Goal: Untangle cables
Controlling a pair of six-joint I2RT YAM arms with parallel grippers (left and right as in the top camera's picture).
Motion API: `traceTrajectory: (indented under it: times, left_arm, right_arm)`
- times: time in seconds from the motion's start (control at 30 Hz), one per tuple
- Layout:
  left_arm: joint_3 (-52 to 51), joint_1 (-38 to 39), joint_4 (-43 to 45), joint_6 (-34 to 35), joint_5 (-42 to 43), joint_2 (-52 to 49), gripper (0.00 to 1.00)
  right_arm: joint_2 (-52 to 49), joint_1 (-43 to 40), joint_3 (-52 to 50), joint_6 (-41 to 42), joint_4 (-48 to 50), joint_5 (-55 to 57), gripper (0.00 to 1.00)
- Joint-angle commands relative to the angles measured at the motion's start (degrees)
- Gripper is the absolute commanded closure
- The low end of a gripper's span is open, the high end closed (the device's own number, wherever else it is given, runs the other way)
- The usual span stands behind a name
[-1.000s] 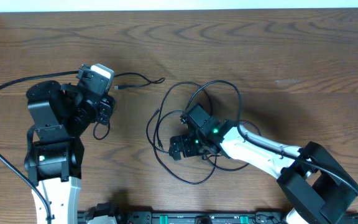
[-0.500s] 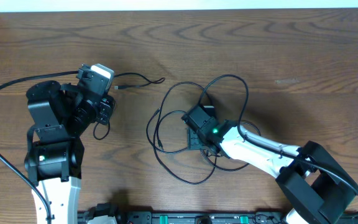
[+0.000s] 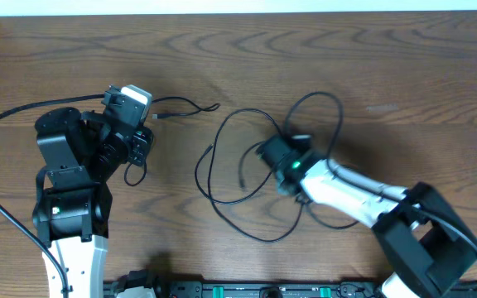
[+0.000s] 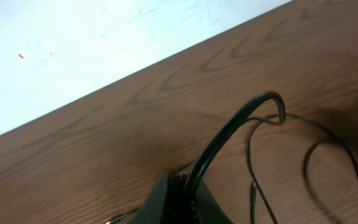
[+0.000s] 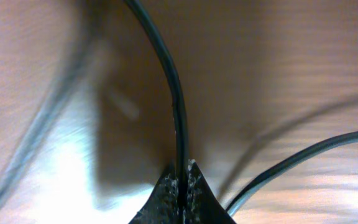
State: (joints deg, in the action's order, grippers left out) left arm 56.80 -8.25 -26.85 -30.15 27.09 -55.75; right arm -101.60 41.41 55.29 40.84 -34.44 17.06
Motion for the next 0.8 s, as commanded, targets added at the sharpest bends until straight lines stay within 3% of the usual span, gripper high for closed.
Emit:
traceTrajectory:
  times: [0.0, 0.4, 0.57, 0.77]
  left_arm:
    - [-0.1, -0.1, -0.1, 0.5, 1.0, 0.0, 0.92]
    - [-0.1, -0.1, -0.1, 0.5, 1.0, -0.9, 0.92]
    - [-0.1, -0.1, -0.1, 0.5, 1.0, -1.8, 0.93]
    - [-0.1, -0.1, -0.1, 0.5, 1.0, -1.9, 0.92]
  right_arm:
    - [3.0, -8.6, 5.3, -5.7, -1.4, 5.7, 0.99]
    - [9.0, -45.1, 33.8, -29.1, -9.7, -1.0, 0.99]
    - [9.0, -59.5, 40.3, -39.4, -11.3, -1.1, 0.99]
    - [8.7, -75.4, 41.1, -39.8, -8.9, -2.6, 0.99]
